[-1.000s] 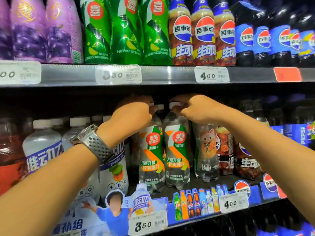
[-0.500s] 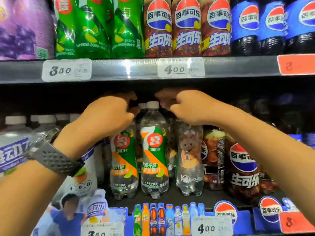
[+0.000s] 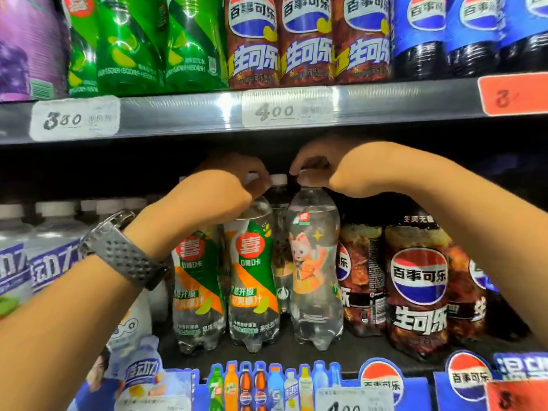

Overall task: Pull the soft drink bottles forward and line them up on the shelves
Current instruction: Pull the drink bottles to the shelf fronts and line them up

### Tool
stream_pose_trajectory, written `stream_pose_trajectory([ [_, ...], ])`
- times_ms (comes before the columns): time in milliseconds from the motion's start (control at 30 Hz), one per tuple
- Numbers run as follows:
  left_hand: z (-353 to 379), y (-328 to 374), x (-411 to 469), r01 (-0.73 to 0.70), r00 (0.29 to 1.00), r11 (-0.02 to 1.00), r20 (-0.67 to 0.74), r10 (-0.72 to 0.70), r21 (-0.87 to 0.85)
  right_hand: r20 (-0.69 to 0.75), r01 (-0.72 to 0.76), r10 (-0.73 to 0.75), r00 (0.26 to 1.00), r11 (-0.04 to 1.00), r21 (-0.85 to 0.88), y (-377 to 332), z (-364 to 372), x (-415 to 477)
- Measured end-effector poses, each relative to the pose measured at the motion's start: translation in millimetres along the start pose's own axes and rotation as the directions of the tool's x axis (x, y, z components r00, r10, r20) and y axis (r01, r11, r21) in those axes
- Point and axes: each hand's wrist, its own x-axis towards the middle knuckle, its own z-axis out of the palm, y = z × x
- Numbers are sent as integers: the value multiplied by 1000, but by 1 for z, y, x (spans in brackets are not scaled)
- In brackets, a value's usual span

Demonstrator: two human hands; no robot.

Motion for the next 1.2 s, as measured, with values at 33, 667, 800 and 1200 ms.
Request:
stream_pose_trajectory([
  [33,0,-1,0,-6,1000,1000,-4,6,-3,-13,-13,14,1000,1000,18,-1,3,4],
  [667,12,34,21,-130,991,978,-10,130,-163,-245,-95,76,967,993,-68,25,-12,-32],
  [800,15,36,21,-133,991,987,-2,133,-90,-179,-123,84,980,967,-221,42,-15,-50],
  [1200,9,59,33,-158,976,972,121,180,-172,-210,-158,135,968,982,-100,82,-29,-83],
])
